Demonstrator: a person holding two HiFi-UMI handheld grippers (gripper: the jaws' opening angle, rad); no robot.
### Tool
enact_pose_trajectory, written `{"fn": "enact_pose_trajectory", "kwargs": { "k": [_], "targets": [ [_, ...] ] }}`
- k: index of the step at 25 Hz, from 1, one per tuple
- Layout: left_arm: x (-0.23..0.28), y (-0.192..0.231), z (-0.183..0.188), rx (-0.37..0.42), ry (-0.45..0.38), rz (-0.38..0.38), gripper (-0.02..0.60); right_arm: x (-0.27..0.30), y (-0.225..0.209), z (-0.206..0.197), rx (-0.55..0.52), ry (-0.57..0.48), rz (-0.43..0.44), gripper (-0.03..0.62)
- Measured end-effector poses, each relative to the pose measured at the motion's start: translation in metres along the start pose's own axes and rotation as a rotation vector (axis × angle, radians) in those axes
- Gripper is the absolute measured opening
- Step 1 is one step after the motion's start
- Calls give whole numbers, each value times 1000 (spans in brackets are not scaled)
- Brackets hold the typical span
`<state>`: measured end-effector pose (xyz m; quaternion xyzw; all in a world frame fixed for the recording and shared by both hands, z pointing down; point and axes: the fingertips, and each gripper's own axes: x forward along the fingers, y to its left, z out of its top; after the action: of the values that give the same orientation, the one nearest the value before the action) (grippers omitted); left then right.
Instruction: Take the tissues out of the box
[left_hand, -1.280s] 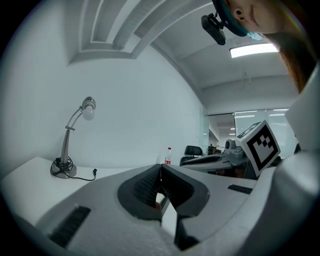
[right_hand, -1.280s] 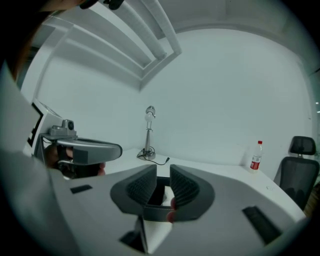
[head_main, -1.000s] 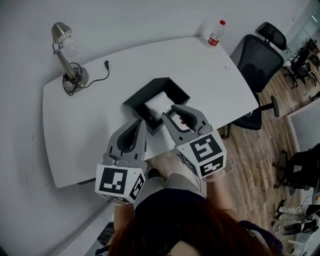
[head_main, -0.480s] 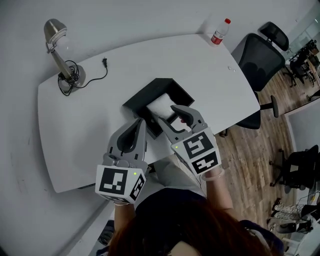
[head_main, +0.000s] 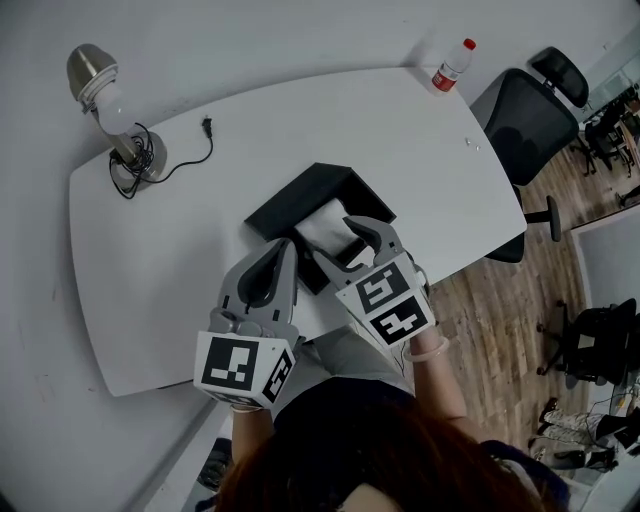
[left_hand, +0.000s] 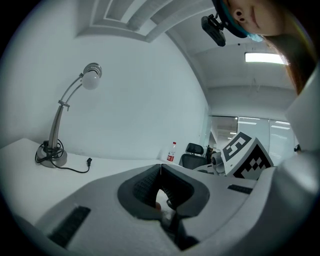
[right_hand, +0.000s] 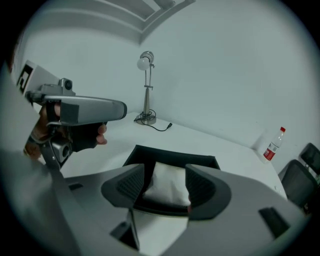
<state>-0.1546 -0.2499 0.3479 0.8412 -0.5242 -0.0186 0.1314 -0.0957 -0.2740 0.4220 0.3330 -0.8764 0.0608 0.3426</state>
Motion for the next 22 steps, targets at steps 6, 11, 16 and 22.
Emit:
{"fn": "enact_pose_trajectory", "kwargs": {
  "k": [6,11,16,22],
  "targets": [
    [11,11,-4,-22,14,18,21,20,-3,-8,-26,78,32,259],
    [17,21,-7,-40,20,37,21,31,-6,-14,-63,155,41,272],
    [23,28,-11,-56,25,47,21,38,-6,-25,-60,257,72,285],
    [27,29,-15,-70,29,46,21,43,-8,-36,-54,331,74,293]
  ]
}}
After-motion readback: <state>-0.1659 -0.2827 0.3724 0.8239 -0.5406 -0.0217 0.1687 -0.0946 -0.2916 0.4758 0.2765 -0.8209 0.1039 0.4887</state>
